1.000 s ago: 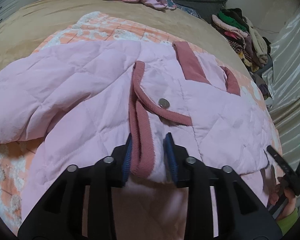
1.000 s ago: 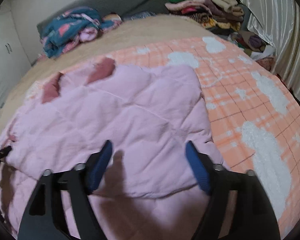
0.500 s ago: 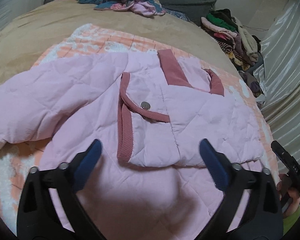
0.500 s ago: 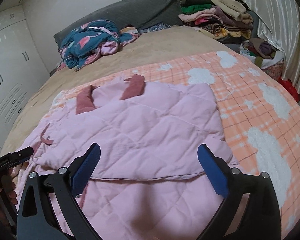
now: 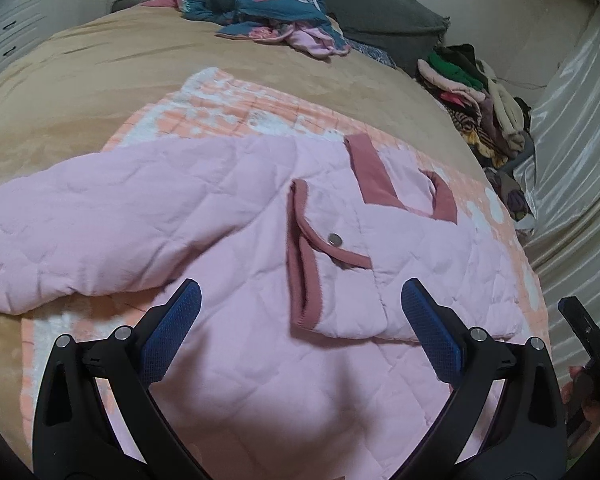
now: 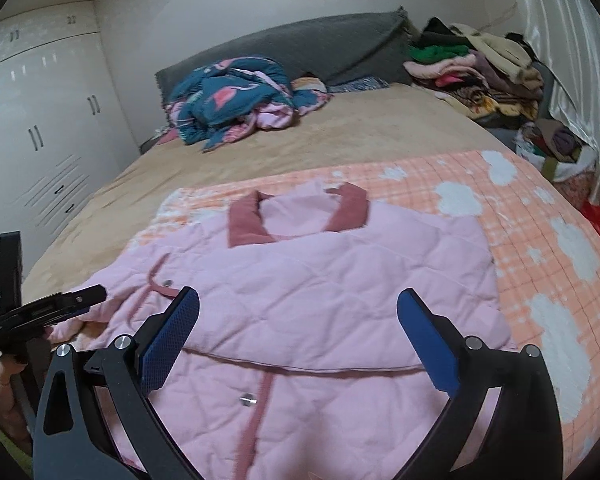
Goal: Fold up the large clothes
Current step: 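Move the left tool over to the other jacket sleeve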
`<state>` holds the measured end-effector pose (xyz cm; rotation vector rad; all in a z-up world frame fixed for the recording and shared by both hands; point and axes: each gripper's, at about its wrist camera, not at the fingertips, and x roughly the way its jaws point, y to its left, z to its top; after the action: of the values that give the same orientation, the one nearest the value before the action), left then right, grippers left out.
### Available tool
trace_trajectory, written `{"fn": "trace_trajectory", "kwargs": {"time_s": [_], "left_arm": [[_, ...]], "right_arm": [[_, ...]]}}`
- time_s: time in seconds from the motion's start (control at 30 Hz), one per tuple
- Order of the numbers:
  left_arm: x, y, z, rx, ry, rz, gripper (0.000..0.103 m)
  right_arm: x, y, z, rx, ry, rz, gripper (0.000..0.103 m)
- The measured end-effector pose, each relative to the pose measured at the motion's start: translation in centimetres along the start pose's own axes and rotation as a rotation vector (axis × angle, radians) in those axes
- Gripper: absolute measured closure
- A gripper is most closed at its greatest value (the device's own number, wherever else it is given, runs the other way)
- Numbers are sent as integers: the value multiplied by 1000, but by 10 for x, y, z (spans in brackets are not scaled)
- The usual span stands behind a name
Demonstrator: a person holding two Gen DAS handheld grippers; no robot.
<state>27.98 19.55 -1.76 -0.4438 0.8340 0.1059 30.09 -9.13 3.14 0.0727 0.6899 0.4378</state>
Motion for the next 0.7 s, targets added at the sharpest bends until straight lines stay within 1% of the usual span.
{"fn": "trace_trajectory", "kwargs": {"time_s": [0.5,0.7], "left_arm": [[-28,48,12,-86,-74,129,9],[-38,67,17,-125,-98,143,9]], "right_arm": [[5,80,13,-117,-5,104,4],[13,112,16,-158,2,145,4]]}}
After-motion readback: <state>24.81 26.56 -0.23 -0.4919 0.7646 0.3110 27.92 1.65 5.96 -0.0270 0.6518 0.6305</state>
